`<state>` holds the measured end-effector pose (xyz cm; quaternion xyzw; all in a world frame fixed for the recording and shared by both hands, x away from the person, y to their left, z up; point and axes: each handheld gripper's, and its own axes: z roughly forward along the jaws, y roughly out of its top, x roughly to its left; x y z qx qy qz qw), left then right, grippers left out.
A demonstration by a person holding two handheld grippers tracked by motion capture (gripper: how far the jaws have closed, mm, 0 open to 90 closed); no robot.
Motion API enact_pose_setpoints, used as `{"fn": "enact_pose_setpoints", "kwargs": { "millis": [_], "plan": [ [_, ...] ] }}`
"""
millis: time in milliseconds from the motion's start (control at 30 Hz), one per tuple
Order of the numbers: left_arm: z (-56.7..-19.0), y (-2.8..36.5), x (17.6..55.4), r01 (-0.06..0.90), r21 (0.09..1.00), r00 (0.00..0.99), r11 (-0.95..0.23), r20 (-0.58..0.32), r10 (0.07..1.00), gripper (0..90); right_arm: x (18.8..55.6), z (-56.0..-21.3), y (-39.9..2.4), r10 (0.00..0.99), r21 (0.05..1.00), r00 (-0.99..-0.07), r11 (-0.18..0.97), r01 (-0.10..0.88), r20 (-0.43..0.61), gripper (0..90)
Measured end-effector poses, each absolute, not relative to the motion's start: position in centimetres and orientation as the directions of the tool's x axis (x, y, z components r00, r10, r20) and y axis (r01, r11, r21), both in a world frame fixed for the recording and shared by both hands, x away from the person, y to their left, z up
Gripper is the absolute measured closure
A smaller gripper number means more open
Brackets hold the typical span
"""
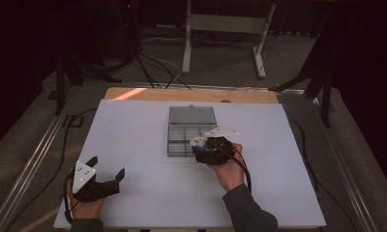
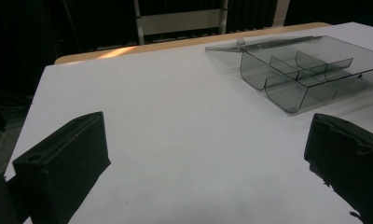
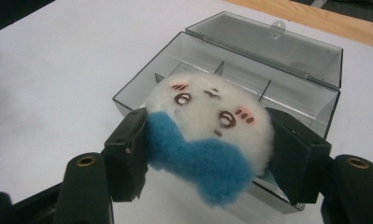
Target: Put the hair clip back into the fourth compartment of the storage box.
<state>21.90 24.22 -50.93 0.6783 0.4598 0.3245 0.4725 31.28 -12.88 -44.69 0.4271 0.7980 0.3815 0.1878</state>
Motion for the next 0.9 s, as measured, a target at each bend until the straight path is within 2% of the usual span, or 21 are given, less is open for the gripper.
{"fn": "enact_pose_setpoints", "kwargs": {
  "millis": [900],
  "plan": [
    [-51.0,24.2,21.9,0.318,0.939,0.365,-0.129,0.005,0.931,0.7,33.4,-43.7,-11.8,0.811,0.786,-0.585,0.352,0.507,0.014,35.3]
  ]
}}
